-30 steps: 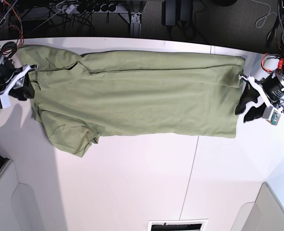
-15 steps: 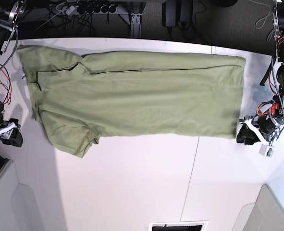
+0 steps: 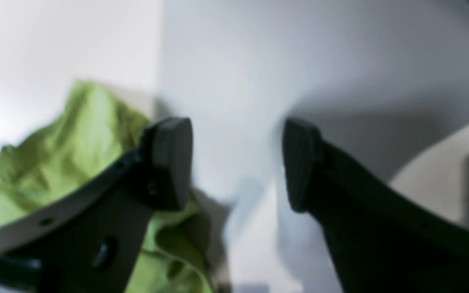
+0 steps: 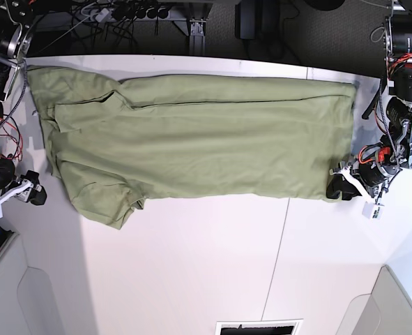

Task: Layout the t-shirt on the table in an organized manner, then fold the t-shirt properly
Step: 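Grasp the hem edge with both grippers, then fold the hem edge over with both grippers into a long strip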

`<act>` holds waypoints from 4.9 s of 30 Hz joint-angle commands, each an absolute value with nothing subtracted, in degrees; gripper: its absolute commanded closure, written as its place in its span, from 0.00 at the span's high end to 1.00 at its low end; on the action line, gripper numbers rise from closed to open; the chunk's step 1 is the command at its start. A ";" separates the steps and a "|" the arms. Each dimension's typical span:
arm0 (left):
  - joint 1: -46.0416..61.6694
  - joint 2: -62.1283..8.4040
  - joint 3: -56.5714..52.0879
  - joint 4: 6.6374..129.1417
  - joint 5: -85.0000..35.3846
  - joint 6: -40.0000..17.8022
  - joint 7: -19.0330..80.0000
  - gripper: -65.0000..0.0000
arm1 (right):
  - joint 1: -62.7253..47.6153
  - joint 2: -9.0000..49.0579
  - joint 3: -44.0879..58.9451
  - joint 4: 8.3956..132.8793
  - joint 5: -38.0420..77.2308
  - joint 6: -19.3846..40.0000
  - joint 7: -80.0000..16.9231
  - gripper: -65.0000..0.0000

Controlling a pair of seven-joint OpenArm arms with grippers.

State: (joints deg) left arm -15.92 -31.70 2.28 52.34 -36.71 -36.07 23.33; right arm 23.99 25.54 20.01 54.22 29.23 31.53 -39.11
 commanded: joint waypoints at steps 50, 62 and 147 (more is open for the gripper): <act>1.69 -53.06 1.80 80.68 -71.55 -40.00 57.32 0.00 | -3.79 27.94 19.77 96.01 37.69 31.99 -50.09 0.00; 7.81 -52.90 1.80 80.68 -75.02 -40.00 59.81 0.22 | -10.52 27.86 19.90 97.32 40.10 32.42 -50.57 0.00; 8.91 -49.36 1.80 80.68 -72.66 -40.00 60.10 0.40 | -24.29 23.24 24.53 123.81 41.82 31.75 -47.90 0.25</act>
